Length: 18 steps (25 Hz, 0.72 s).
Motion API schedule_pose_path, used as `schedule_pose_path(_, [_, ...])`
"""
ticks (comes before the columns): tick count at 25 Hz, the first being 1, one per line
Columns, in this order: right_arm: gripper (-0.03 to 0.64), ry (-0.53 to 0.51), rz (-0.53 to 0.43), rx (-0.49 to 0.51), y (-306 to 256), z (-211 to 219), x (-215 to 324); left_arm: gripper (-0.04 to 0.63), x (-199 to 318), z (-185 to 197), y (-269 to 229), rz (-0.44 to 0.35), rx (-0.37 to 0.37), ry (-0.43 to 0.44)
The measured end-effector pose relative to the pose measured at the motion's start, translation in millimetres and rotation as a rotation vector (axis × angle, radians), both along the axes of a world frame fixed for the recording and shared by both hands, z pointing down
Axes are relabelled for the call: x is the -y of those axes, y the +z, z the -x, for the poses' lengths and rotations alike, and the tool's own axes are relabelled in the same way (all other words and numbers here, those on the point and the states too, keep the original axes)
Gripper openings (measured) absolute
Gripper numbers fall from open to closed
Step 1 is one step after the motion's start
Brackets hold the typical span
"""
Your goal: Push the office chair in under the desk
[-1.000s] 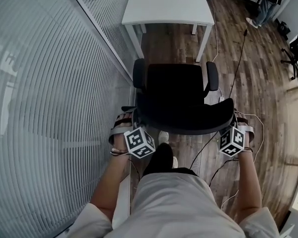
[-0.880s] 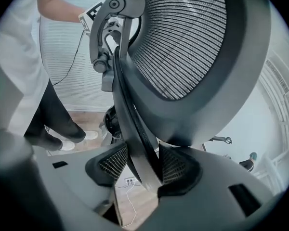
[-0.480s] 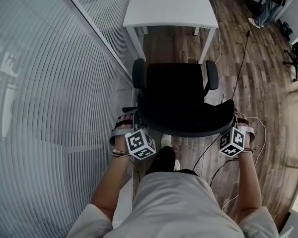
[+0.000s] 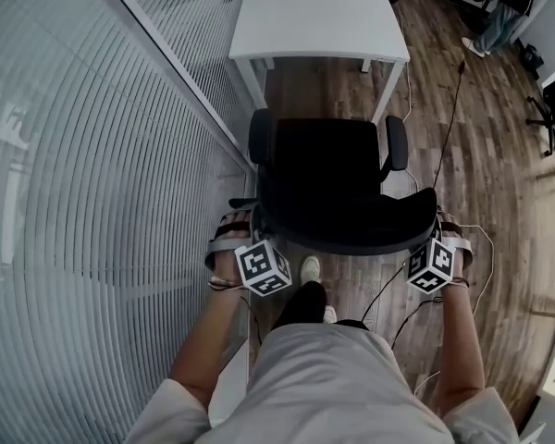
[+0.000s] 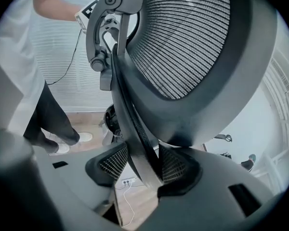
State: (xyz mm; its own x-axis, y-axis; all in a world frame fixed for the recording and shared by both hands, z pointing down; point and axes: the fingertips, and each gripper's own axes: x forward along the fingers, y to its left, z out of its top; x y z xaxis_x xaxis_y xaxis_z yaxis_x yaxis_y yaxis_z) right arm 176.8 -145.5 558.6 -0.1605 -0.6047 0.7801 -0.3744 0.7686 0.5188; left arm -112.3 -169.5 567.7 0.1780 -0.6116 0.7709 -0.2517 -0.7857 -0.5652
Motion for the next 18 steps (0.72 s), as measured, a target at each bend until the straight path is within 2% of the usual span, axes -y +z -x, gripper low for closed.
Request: schedule_pose_path(18, [0.215, 0.016, 0.005, -0.009, 8, 2, 73, 0.219, 75, 2, 8, -0.009, 0.011, 0.005])
